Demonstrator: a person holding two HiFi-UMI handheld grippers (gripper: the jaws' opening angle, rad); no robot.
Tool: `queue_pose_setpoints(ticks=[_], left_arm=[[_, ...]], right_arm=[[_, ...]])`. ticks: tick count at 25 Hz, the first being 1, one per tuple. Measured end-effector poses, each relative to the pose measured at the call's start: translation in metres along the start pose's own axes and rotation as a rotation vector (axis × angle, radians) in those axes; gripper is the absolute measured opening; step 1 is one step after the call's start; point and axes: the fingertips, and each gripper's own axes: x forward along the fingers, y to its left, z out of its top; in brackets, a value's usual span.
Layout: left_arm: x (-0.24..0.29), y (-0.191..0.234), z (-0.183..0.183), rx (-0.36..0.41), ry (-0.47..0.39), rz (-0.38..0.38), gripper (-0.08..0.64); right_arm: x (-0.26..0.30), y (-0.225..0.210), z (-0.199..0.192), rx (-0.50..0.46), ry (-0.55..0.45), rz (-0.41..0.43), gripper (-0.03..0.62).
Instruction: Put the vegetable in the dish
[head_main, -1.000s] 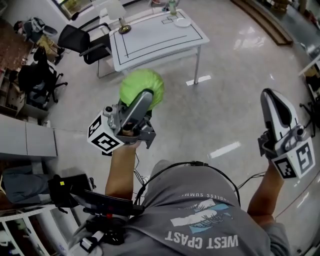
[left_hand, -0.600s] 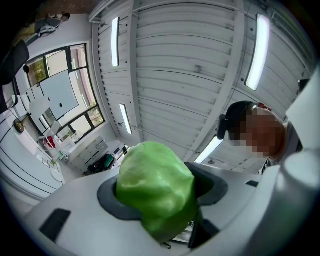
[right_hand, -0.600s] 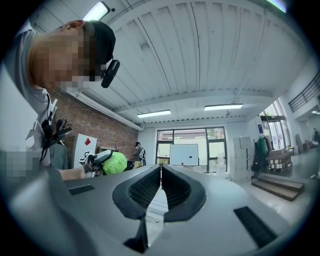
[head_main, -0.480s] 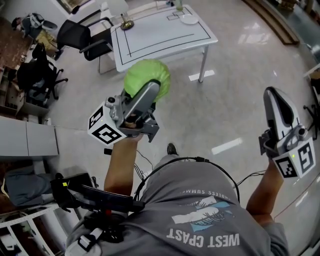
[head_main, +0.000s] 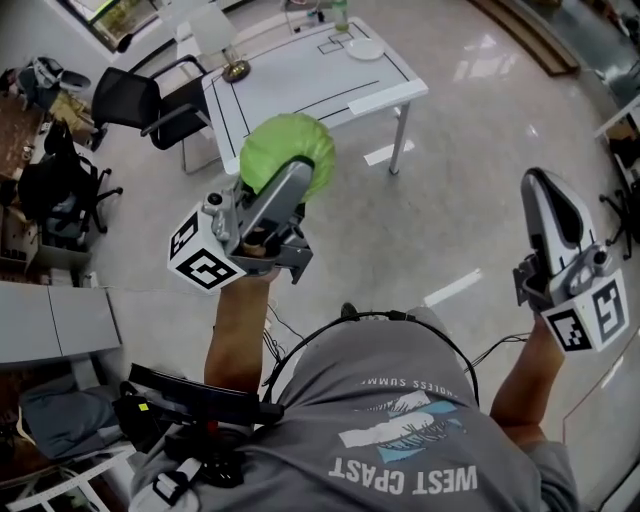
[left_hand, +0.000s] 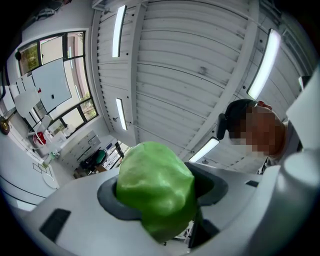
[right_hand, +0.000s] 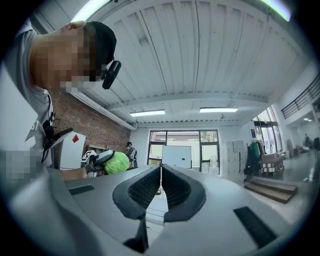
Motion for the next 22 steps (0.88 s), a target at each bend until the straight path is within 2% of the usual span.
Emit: queue_pose_setpoints(ticks=[5,11,22], left_arm=[[0.006,0.007,-0.003,-0.017,0.009,-0.013,0.270],[0.052,0.046,-0.017,-0.010,0.016,0.021,0.270],[0.128,0.086,-0.054,0.036,0.001,0.070,0.270]], right_arm=[[0.000,-0.004,0.002,-0.012,0.006,-0.022,0.008],[0.024,-0.066,-0.004,0.005,0.010,0.005,0.008],[0.043,-0.162,-0.016,0.017,0.013,0.092,0.008]])
